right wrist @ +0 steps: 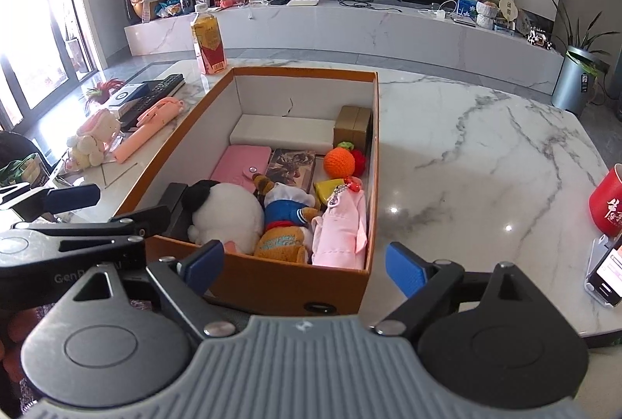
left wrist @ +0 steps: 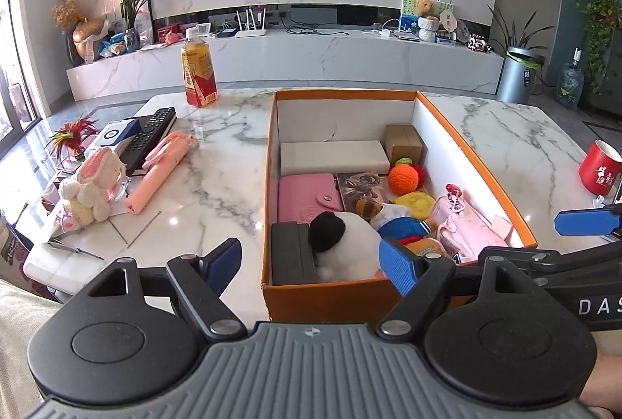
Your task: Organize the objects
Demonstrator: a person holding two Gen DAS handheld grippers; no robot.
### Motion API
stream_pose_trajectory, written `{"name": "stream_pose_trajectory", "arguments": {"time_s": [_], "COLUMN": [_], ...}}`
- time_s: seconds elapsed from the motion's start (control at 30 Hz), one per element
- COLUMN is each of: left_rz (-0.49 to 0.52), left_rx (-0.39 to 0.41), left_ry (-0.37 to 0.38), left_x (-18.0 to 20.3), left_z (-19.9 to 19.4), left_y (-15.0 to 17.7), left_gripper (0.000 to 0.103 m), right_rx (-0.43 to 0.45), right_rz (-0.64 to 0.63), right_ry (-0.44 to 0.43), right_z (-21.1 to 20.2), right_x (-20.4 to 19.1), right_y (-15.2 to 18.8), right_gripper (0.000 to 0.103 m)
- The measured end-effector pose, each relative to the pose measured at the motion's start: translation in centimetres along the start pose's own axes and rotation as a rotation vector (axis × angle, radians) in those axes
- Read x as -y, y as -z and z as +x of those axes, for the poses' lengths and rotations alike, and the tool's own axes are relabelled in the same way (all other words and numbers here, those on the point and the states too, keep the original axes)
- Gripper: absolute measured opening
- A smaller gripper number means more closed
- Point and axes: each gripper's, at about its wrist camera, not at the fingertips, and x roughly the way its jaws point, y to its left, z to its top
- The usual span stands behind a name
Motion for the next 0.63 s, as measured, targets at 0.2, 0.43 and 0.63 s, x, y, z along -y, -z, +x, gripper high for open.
{"name": "stream_pose_trajectory", "arguments": {"time_s": [0.2,0.43,0.63], "left_rz": [0.007,0.0,0.003], "left_rx": [0.004,0.01,0.015], "left_ry": [-0.008,0.002,0.002], "left_x": [-0.06,-0.15,-0.04], "left_z": [-0.29,-0.57,-0.82], "left_y": [0.0,0.0,0.05], "left_gripper": [0.092,0.092,0.092], "right_rx": [0.002,0.011,0.013], "right_rz": [-0.002,-0.006,-0.013], "right_ry": [-0.004,-0.002,0.0], "right_z": [-0.14,-0.52,-0.68], "right_x": [-0.05,-0.26,-0.47], "right_y": [0.09,0.07,0.06], "right_gripper": [0.091,0.092,0.093]}}
